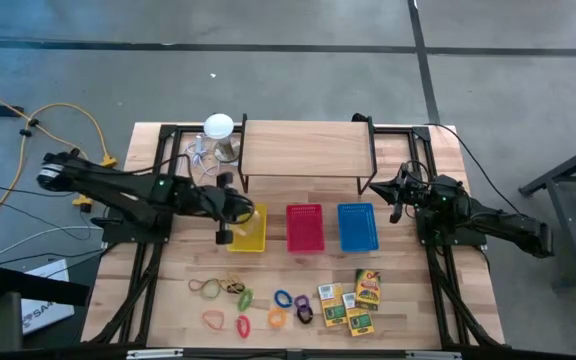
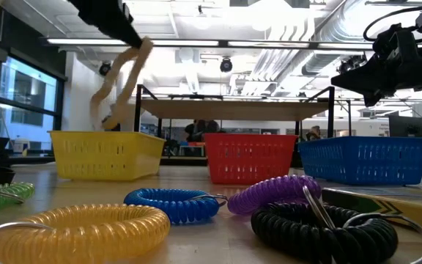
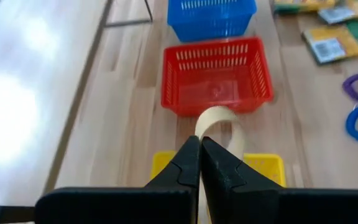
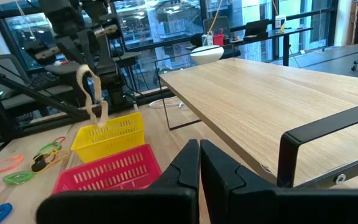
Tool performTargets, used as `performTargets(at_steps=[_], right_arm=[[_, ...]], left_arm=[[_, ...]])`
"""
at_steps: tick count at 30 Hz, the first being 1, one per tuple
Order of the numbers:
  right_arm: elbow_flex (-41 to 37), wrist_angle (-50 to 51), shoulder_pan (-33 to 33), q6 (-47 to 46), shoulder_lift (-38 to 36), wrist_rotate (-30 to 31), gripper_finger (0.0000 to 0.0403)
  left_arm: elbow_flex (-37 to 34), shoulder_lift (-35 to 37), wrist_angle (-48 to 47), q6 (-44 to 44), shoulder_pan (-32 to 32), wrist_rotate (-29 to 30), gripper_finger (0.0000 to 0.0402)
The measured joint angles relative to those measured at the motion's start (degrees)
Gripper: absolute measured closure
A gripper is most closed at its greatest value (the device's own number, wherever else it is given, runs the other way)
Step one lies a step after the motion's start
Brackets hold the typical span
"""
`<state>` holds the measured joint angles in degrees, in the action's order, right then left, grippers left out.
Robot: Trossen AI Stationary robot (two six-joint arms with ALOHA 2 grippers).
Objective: Pick & Place Office Desk Supplies
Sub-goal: Put the white rubber band into the yellow bin
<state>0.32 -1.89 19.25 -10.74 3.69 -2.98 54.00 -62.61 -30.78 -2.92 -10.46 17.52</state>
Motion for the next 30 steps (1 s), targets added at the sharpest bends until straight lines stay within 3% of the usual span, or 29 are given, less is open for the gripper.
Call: performTargets(at_steps=[17,25,30], right_arm=[[0.0,0.0,0.01,0.02,-0.01,0.0,0.0401],[0.02,0.02,0.0,0.01,0.02,0.0,0.0401],[0.0,0.0,-0.01,0.0,-0.01,0.0,0.0401]], left_arm=[[0.0,-8.38,-1.25,-5.13,0.0,0.02,0.0401],[0.0,-10.3,-5.56,-11.94,0.0,-0.08,0.0401],[0.0,-11.93,-6.53,-14.44,0.06,-4.51,0.0401]])
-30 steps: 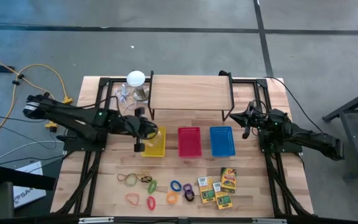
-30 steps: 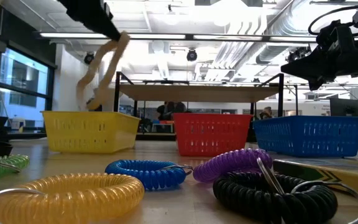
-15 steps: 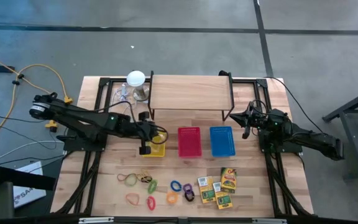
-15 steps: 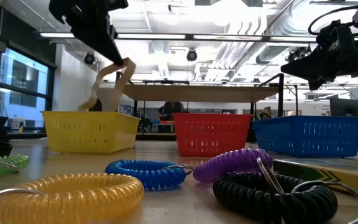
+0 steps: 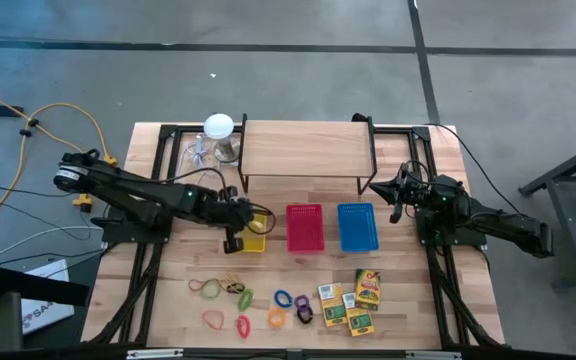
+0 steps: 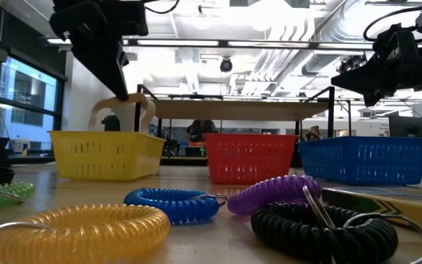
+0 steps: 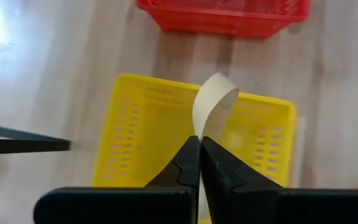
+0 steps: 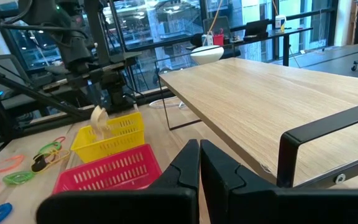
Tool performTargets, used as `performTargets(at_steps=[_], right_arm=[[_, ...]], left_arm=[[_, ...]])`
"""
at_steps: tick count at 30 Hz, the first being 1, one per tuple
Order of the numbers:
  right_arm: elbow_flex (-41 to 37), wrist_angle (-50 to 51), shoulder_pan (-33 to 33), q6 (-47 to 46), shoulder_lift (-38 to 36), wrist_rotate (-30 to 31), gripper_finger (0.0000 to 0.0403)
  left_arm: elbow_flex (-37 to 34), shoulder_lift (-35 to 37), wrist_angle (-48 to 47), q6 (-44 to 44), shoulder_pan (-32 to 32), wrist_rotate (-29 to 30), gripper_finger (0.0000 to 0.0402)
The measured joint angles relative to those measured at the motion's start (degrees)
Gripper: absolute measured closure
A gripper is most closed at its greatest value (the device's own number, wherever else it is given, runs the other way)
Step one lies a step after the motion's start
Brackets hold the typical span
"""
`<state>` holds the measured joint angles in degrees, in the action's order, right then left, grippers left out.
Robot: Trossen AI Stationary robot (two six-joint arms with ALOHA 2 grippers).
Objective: Pick & Place Office Desk Supplies
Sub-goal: Put the white rubber band into the yellow bin
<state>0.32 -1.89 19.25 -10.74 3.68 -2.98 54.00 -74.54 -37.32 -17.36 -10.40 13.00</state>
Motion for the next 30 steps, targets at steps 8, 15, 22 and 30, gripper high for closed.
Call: performTargets(at_steps=[8,15,22,30], right_arm=[[0.02,0.0,0.0,0.0,0.01,0.0,0.0401],[0.02,0.0,0.0,0.02,0.02,0.0,0.0401],[0.01,0.0,0.02,0.0,0.02,0.0,0.0401],[0.02,0.0,0.0,0.01,0.02,0.0,0.0401]], left_arm=[[0.0,-0.04,0.01,-0.07,0.27,-1.15,0.0382],[0.0,-0.04,-0.02,-0.06,0.27,-1.15,0.0328],[0.0,-0.04,-0.05,-0.1,0.27,-1.04,0.0295],[0.0,-0.04,-0.02,-0.23,0.27,-0.65,0.0291]])
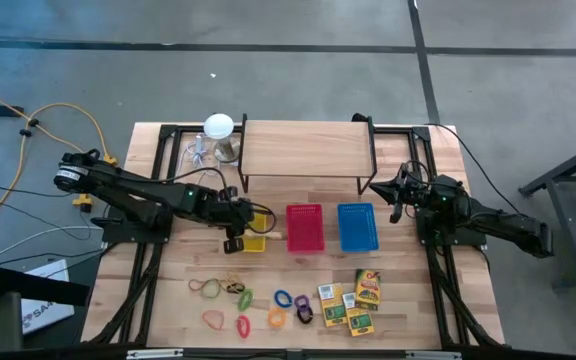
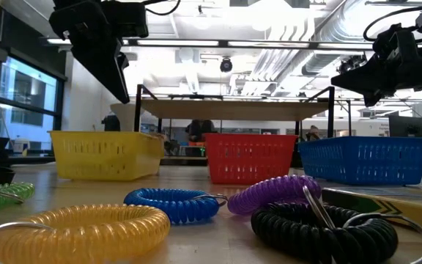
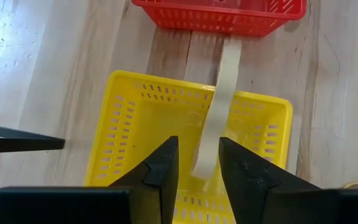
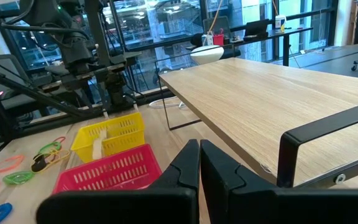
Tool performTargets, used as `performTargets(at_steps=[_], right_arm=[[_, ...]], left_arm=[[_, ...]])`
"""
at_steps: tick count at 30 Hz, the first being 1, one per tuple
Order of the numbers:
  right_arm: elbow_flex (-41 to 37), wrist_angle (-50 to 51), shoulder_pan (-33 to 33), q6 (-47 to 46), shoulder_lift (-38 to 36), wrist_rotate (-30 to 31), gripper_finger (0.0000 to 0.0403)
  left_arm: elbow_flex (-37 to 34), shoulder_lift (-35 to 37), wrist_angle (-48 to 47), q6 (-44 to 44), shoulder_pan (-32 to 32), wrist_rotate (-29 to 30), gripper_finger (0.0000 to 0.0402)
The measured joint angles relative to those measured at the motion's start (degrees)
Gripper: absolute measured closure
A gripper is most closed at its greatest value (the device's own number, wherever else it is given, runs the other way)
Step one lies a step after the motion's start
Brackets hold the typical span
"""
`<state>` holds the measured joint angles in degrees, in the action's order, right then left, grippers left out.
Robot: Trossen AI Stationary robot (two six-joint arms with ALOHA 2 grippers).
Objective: Pick & Place Office Desk Supplies
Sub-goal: Put the white rubber band into the yellow bin
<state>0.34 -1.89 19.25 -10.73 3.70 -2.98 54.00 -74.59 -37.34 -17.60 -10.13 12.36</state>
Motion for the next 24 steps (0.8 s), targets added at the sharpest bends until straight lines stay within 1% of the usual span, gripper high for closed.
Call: performTargets(at_steps=[12,18,24], right_arm=[[0.0,0.0,0.02,-0.01,0.0,0.0,0.0401],[0.0,0.0,0.02,-0.01,0.0,0.0,0.0401],[-0.01,0.0,0.0,-0.01,0.0,0.0,0.0401]], left_arm=[[0.0,0.0,0.08,0.22,0.0,-0.01,0.0291],[0.0,0.11,0.85,1.09,0.0,-1.53,0.0291],[-0.02,0.17,0.98,2.79,0.0,-1.56,0.0291]])
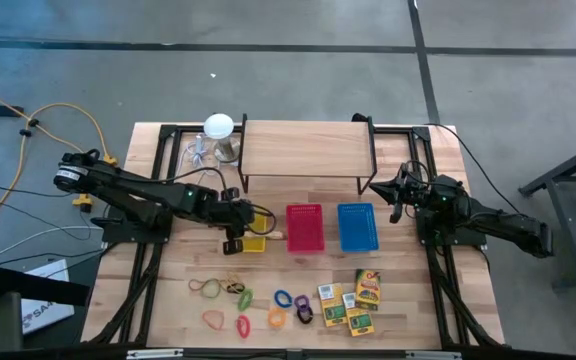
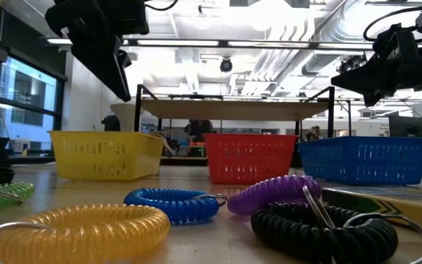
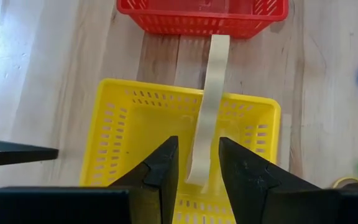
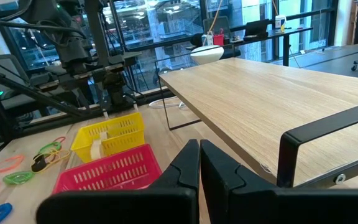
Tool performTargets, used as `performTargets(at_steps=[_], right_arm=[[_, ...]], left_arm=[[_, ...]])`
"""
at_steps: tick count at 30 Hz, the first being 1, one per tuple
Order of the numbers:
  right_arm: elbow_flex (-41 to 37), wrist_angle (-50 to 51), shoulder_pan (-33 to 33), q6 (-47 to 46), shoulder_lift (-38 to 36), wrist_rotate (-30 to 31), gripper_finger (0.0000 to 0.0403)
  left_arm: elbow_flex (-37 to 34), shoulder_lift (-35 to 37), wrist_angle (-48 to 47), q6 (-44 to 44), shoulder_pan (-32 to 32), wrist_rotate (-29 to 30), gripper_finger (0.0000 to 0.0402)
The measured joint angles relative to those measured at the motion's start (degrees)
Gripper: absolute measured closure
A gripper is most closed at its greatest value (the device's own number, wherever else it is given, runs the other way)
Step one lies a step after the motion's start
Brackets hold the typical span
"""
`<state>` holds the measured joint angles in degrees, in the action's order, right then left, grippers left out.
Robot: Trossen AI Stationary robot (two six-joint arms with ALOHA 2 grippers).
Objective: Pick & Place Office Desk Supplies
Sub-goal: Put the white rubber band into the yellow bin
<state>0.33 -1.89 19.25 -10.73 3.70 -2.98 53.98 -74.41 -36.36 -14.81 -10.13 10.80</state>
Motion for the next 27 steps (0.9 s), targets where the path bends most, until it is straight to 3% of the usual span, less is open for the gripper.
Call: performTargets(at_steps=[20,27], right_arm=[[0.01,0.04,0.02,-0.01,0.0,0.0,0.0401],[-0.01,0.02,0.01,-0.01,0.0,0.01,0.0401]], left_arm=[[-0.09,-3.59,2.94,1.22,0.0,-2.5,0.0288],[-0.09,-6.67,4.71,1.18,0.0,-2.55,0.024]])
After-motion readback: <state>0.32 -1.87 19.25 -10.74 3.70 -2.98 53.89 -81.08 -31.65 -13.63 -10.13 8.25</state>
